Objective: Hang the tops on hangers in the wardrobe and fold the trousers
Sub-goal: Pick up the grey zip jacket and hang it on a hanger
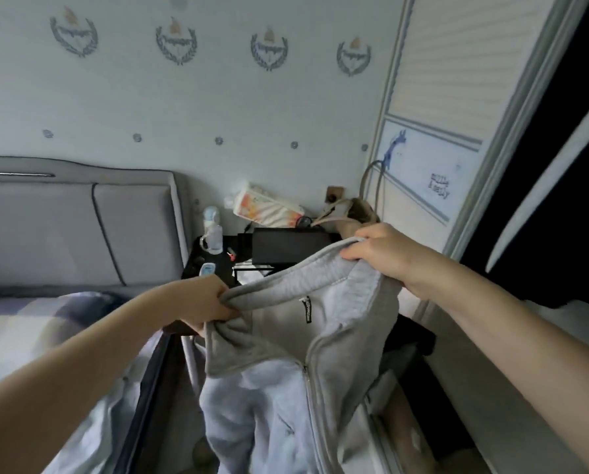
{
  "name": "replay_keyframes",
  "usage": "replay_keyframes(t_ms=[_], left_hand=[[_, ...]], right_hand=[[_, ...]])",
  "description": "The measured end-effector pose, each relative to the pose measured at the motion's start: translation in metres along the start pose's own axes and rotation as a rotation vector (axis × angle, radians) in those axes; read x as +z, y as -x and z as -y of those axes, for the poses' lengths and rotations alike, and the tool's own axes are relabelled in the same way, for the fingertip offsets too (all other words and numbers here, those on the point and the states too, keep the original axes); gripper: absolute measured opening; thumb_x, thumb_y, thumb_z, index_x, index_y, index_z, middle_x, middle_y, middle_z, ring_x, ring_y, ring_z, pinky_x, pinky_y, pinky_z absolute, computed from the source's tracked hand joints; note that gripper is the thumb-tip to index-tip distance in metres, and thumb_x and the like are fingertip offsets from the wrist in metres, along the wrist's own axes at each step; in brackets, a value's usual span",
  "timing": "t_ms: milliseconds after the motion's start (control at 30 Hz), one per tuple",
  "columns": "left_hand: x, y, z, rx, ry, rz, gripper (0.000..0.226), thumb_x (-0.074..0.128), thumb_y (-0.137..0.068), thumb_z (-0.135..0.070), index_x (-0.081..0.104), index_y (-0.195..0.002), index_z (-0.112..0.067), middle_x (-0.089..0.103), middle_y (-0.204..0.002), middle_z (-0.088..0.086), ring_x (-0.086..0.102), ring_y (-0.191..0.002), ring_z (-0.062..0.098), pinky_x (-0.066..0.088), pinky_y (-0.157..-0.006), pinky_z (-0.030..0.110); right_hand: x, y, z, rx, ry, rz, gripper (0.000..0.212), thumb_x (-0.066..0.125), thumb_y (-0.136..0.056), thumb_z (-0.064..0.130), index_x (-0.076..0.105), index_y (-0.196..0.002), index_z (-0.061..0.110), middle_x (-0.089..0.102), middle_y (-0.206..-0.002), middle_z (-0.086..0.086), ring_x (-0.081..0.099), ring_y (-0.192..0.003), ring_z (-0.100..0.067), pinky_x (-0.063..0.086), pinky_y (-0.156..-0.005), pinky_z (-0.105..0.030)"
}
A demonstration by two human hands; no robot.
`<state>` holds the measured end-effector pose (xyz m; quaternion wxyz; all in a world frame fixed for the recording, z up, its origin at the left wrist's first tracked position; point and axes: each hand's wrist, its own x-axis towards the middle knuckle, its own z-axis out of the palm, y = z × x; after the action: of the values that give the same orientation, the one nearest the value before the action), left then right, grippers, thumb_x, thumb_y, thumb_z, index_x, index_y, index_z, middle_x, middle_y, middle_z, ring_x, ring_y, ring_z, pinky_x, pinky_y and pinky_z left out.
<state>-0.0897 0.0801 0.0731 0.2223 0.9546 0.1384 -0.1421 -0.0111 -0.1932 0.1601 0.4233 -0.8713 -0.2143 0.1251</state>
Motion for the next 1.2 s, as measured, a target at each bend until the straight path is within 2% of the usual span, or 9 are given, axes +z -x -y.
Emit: replay_keyframes(t_ms=[100,200,300,433,633,800,1033,1133,1200], left_hand=[[0.024,-0.015,-0.049,0.054,0.327,0.056,0.017,0.071,-0.085,-0.023,0.069,-0.072,-0.012,0.059,-0.057,-0.002,0.060,-0.056,0.013,0.049,-0.053,0.021],[0.036,-0.019,-0.094,0.049,0.747,0.163,0.024,0.073,-0.086,-0.012,0.067,-0.105,0.002,0.061,-0.085,0.013,0.057,-0.079,0.023,0.054,-0.068,0.031],[0.042,-0.024,-0.150,0.077,0.922,0.093,0.026,0.071,-0.086,-0.009,0.068,-0.110,0.002,0.066,-0.099,0.017,0.063,-0.086,0.024,0.056,-0.084,0.039],[0.047,-0.034,-0.225,0.039,1.207,0.166,0.014,0.057,-0.096,-0.008,0.067,-0.097,0.002,0.067,-0.092,0.017,0.067,-0.076,0.026,0.057,-0.068,0.038],[0.035,-0.056,-0.318,0.086,1.157,0.284,0.039,0.054,-0.099,-0.029,0.055,-0.129,-0.005,0.062,-0.122,0.016,0.059,-0.111,0.031,0.047,-0.099,0.043],[0.010,-0.081,-0.361,0.160,1.261,0.530,0.030,0.046,-0.101,-0.032,0.062,-0.111,-0.008,0.067,-0.098,0.012,0.062,-0.090,0.028,0.048,-0.072,0.041],[-0.031,-0.116,-0.410,0.345,1.314,0.723,0.035,0.043,-0.101,-0.028,0.069,-0.096,-0.006,0.070,-0.095,0.013,0.067,-0.084,0.028,0.048,-0.073,0.043],[-0.035,-0.132,-0.423,0.437,1.380,0.803,0.051,0.043,-0.101,-0.026,0.075,-0.065,-0.010,0.070,-0.077,0.009,0.070,-0.070,0.025,0.048,-0.072,0.041],[-0.038,-0.141,-0.429,0.445,1.414,0.821,0.043,0.045,-0.101,-0.027,0.072,-0.071,-0.012,0.067,-0.082,0.008,0.065,-0.079,0.023,0.049,-0.081,0.039]], right_hand=[[-0.046,0.022,-0.023,0.027,0.004,-0.059,0.017,0.063,-0.081,0.018,0.047,-0.077,0.017,0.040,-0.078,-0.006,0.039,-0.072,-0.021,0.027,-0.065,-0.033],[-0.088,0.043,-0.041,0.049,0.011,-0.160,0.020,0.063,-0.081,0.019,0.044,-0.076,0.017,0.039,-0.077,-0.005,0.041,-0.071,-0.020,0.027,-0.063,-0.031],[-0.121,0.059,-0.058,0.012,0.040,-0.297,0.014,0.062,-0.081,0.019,0.049,-0.078,0.017,0.041,-0.078,-0.004,0.042,-0.071,-0.020,0.028,-0.065,-0.032],[-0.158,0.074,-0.072,0.000,0.069,-0.496,0.020,0.062,-0.081,0.019,0.045,-0.070,0.015,0.035,-0.070,-0.003,0.037,-0.064,-0.016,0.025,-0.060,-0.030],[-0.207,0.087,-0.110,0.044,0.134,-0.822,0.029,0.063,-0.085,0.029,0.048,-0.064,0.014,0.042,-0.059,0.004,0.041,-0.054,-0.009,0.033,-0.052,-0.027],[-0.231,0.092,-0.145,0.104,0.219,-1.071,0.038,0.064,-0.086,0.035,0.055,-0.070,0.001,0.047,-0.056,0.001,0.042,-0.050,-0.009,0.033,-0.051,-0.028],[-0.259,0.086,-0.161,0.310,0.373,-1.170,0.045,0.071,-0.081,0.036,0.043,-0.052,0.016,0.043,-0.047,0.007,0.038,-0.044,-0.002,0.029,-0.041,-0.015],[-0.257,0.081,-0.171,0.394,0.393,-1.130,0.043,0.073,-0.081,0.033,0.045,-0.052,0.019,0.043,-0.047,0.008,0.041,-0.045,-0.005,0.035,-0.047,-0.024],[-0.258,0.077,-0.173,0.452,0.324,-1.084,0.033,0.074,-0.080,0.025,0.053,-0.055,0.023,0.052,-0.054,0.010,0.053,-0.055,-0.009,0.048,-0.058,-0.028]])
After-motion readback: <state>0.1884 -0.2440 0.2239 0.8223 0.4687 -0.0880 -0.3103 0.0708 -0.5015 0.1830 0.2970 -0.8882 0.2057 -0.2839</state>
